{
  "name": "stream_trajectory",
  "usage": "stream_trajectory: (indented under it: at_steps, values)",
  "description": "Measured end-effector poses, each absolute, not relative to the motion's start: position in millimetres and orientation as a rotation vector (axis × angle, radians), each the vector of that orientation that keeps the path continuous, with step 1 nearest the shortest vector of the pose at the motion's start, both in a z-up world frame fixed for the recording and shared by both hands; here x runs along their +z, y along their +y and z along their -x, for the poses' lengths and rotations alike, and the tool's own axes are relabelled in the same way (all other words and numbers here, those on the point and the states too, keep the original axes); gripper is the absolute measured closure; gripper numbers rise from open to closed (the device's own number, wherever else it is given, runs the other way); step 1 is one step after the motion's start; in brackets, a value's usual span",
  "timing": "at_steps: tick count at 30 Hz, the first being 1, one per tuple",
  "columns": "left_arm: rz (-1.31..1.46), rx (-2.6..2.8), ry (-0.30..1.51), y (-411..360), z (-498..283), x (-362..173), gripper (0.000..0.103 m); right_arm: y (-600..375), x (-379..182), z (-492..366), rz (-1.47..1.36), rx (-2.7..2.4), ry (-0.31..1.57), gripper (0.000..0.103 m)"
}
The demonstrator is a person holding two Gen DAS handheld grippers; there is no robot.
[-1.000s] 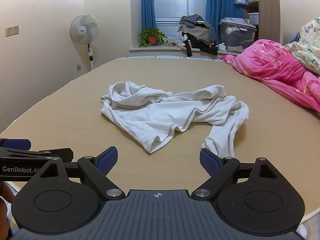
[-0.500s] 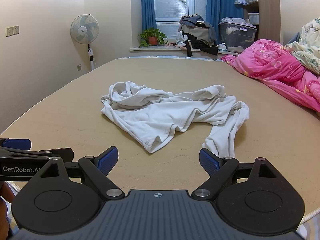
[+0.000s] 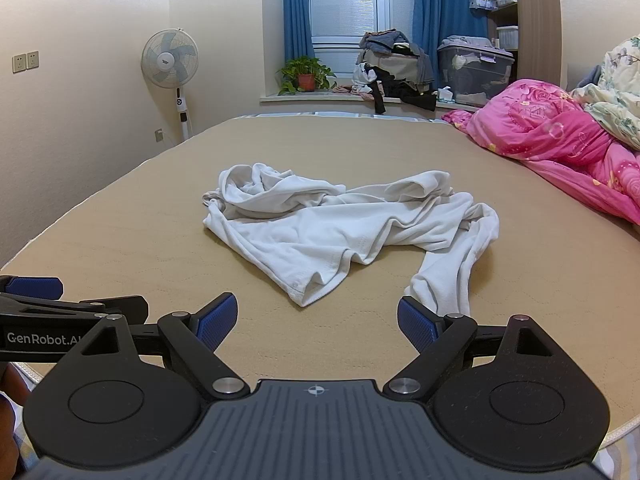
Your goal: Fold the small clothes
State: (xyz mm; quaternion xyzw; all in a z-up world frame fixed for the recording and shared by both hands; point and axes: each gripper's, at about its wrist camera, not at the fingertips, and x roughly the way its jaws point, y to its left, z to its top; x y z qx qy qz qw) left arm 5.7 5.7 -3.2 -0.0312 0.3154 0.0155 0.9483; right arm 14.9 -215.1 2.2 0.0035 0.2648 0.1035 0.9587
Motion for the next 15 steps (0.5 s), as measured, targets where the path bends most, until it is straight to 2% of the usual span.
stream_trajectory:
  at_steps: [8,9,10,11,12,13,14,15]
  values:
    - [0.032,0.038,0.608,7.4,-1.9,-3.4,0.003,-213.8,8.9,-16.8,-0.021,0.202,0.531,0.014]
    - [0.025,0.034,0.605,7.2,-1.5,-3.5,0.01,-215.4,10.0,-17.6,-0.027,0.198,0.527,0.014]
    - [0.019,0.027,0.606,7.1,-1.9,-3.9,0.026,-218.3,11.5,-18.4,-0.034,0.188,0.522,0.015]
    - [0.014,0.02,0.611,7.3,-2.7,-4.2,0.035,-221.0,13.0,-19.2,-0.038,0.179,0.515,0.016]
    - [0.012,0.013,0.618,7.9,-4.2,-5.0,0.052,-224.6,14.7,-20.2,-0.044,0.168,0.507,0.021]
    - [0.017,0.007,0.626,9.0,-6.5,-5.9,0.068,-228.9,16.0,-21.0,-0.053,0.161,0.499,0.028]
    - [0.018,-0.002,0.639,8.2,-10.0,-7.0,0.075,-233.0,17.9,-22.3,-0.063,0.155,0.493,0.033]
    - [0.02,-0.013,0.655,8.4,-14.8,-7.9,0.08,-237.8,19.8,-24.2,-0.075,0.151,0.489,0.049]
